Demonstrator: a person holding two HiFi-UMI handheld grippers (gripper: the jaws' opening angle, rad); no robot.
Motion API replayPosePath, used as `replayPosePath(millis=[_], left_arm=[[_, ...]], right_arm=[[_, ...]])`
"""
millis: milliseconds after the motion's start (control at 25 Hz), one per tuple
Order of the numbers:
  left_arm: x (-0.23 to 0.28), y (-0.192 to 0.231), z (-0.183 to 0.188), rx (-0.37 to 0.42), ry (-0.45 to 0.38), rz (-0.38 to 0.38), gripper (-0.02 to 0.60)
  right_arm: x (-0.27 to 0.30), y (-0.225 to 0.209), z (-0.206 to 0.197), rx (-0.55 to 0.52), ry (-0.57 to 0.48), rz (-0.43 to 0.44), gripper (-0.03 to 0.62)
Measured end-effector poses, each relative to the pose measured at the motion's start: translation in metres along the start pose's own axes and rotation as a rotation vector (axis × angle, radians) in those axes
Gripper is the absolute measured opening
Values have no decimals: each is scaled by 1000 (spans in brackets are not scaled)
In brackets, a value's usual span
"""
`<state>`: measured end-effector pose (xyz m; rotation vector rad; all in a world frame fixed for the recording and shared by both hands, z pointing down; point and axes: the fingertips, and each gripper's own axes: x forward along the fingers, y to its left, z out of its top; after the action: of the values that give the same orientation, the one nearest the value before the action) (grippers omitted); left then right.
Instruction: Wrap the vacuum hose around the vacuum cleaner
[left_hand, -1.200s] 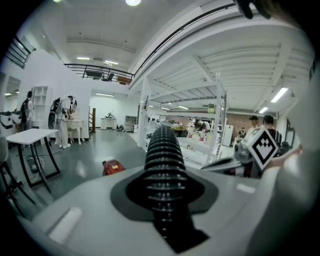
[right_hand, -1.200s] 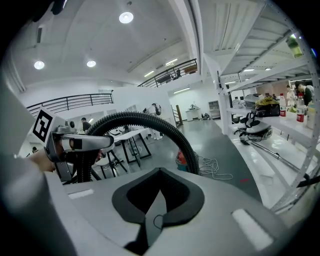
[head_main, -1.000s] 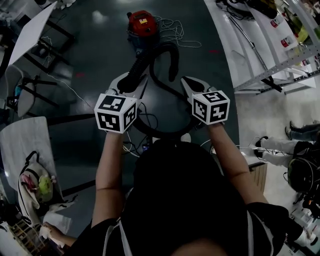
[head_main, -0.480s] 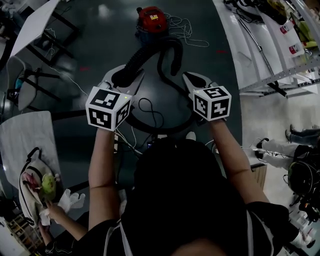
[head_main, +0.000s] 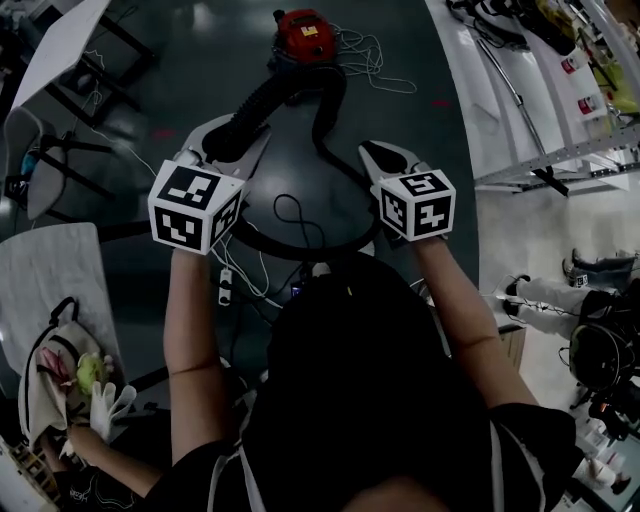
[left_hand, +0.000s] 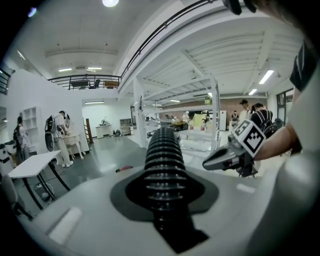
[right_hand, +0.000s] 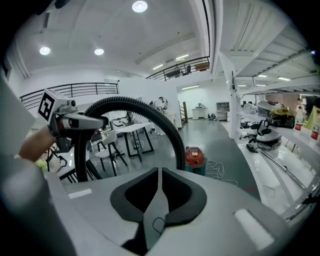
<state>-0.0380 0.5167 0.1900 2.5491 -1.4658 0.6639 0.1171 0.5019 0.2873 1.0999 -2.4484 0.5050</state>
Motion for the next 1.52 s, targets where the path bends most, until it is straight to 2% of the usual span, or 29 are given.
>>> replayPosePath(millis=[120, 320, 560, 800, 960, 1200, 1360, 1400, 1480, 1520], left_arm=[[15, 3, -2, 5, 23, -18, 120], [38, 6, 1, 7, 64, -66, 120], [72, 0, 24, 80, 112, -143, 121], [117, -10, 38, 135, 161, -215, 121], [147, -22, 46, 135, 181, -269, 121], [192, -29, 69, 135, 191, -344, 124], [210, -36, 79, 153, 189, -389, 124], [214, -40, 83, 157, 183, -401, 124], [224, -45, 90, 160, 176, -418, 125], [230, -47, 92, 161, 179, -424, 126]], right_arm=[[14, -9, 11, -5, -10, 22, 50], [38, -25, 34, -41, -26, 41, 147], [58, -68, 66, -157, -37, -31, 285], [78, -113, 84, -204, -3, -27, 332], [87, -139, 95, -303, 16, -61, 371], [106, -183, 101, -427, 74, -61, 353], [113, -216, 103, -452, 91, -74, 346], [114, -224, 104, -471, 94, -84, 315], [116, -241, 107, -523, 100, -98, 209], [117, -247, 106, -540, 110, -95, 196]])
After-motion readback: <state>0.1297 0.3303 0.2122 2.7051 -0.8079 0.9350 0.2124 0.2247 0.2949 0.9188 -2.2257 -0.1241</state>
